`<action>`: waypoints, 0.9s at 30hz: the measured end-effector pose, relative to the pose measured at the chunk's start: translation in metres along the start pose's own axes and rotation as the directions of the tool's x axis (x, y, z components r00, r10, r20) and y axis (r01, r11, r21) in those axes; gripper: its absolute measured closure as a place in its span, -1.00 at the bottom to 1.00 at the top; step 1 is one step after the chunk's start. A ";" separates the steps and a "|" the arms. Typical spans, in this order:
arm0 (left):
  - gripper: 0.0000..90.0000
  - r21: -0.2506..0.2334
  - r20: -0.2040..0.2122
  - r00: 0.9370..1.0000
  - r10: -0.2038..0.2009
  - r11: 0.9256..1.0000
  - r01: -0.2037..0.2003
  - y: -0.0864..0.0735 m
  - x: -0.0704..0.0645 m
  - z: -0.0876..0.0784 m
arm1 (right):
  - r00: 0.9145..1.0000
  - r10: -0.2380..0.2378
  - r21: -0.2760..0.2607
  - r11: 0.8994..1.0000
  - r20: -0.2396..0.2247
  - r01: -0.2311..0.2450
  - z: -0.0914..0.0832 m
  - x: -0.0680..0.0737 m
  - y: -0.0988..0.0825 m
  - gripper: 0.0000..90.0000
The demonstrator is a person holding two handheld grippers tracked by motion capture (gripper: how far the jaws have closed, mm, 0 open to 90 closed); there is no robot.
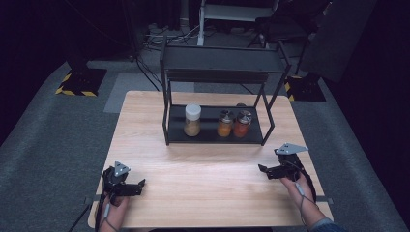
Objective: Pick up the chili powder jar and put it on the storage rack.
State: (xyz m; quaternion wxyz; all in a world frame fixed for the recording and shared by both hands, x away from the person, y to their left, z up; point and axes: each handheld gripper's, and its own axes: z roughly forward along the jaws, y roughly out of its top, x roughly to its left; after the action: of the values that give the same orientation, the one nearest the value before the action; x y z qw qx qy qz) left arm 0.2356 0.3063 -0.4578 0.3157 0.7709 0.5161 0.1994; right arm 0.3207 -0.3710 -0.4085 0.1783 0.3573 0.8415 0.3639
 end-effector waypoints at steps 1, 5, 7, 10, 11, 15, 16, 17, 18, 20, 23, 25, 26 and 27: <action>-0.98 0.000 0.000 1.000 0.000 1.000 0.000 0.000 0.000 0.000 | 1.000 0.004 0.008 1.000 -0.003 -0.004 0.005 -0.001 -0.005 -0.93; -0.98 0.000 -0.002 1.000 -0.001 1.000 0.001 0.000 0.000 0.000 | 1.000 0.016 0.028 0.999 -0.003 -0.015 0.017 -0.004 -0.018 -0.93; -0.98 0.001 -0.003 1.000 -0.002 1.000 0.002 0.000 -0.001 0.000 | 1.000 0.026 0.037 0.999 0.003 -0.026 0.022 -0.005 -0.023 -0.93; -0.98 0.002 -0.005 1.000 -0.005 1.000 0.005 0.000 -0.001 0.000 | 0.999 0.035 0.051 0.998 -0.004 -0.035 0.027 -0.007 -0.027 -0.93; -0.98 0.002 -0.007 1.000 -0.007 1.000 0.007 0.000 -0.002 0.000 | 0.999 0.036 0.058 0.998 -0.003 -0.036 0.030 -0.007 -0.028 -0.93; -0.98 0.002 -0.009 1.000 -0.007 1.000 0.007 0.000 -0.002 0.000 | 0.999 0.039 0.043 0.998 -0.002 -0.039 0.031 -0.007 -0.034 -0.97; -0.98 0.002 -0.009 1.000 -0.008 1.000 0.008 0.000 -0.002 0.000 | 0.999 0.040 0.035 0.999 -0.002 -0.039 0.031 -0.007 -0.036 -0.98; -0.99 0.003 -0.010 1.000 -0.007 1.000 0.007 0.000 -0.002 0.000 | 0.999 0.037 0.036 0.999 -0.004 -0.036 0.031 -0.008 -0.036 -0.98; -0.99 0.002 -0.010 1.000 -0.008 1.000 0.008 0.000 -0.002 0.000 | 0.999 0.036 0.036 0.999 -0.002 -0.036 0.031 -0.007 -0.036 -0.99; -0.99 0.002 -0.010 1.000 -0.007 1.000 0.007 0.000 -0.002 0.000 | 0.999 0.034 0.037 0.999 -0.001 -0.034 0.032 -0.007 -0.036 -1.00; -0.99 0.002 -0.010 1.000 -0.008 1.000 0.008 0.000 -0.002 0.000 | 0.999 0.035 0.036 0.999 0.000 -0.035 0.031 -0.006 -0.037 -1.00; -0.99 0.002 -0.010 1.000 -0.008 1.000 0.008 0.000 -0.002 0.000 | 0.999 0.033 0.036 0.999 -0.001 -0.033 0.031 -0.006 -0.037 -1.00; -0.99 0.003 -0.010 1.000 -0.007 1.000 0.007 0.000 -0.002 0.000 | 1.000 0.031 0.036 0.999 -0.002 -0.031 0.031 -0.006 -0.037 -1.00; -0.99 0.003 -0.010 1.000 -0.008 1.000 0.008 0.000 -0.002 0.000 | 1.000 0.030 0.036 0.999 -0.003 -0.030 0.030 -0.006 -0.037 -1.00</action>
State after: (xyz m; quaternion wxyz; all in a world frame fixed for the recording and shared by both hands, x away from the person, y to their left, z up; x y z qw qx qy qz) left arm 0.2345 0.3042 -0.4575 0.3128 0.7683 0.5209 0.2013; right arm 0.3241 -0.3782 -0.4563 0.1648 0.3725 0.8427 0.3520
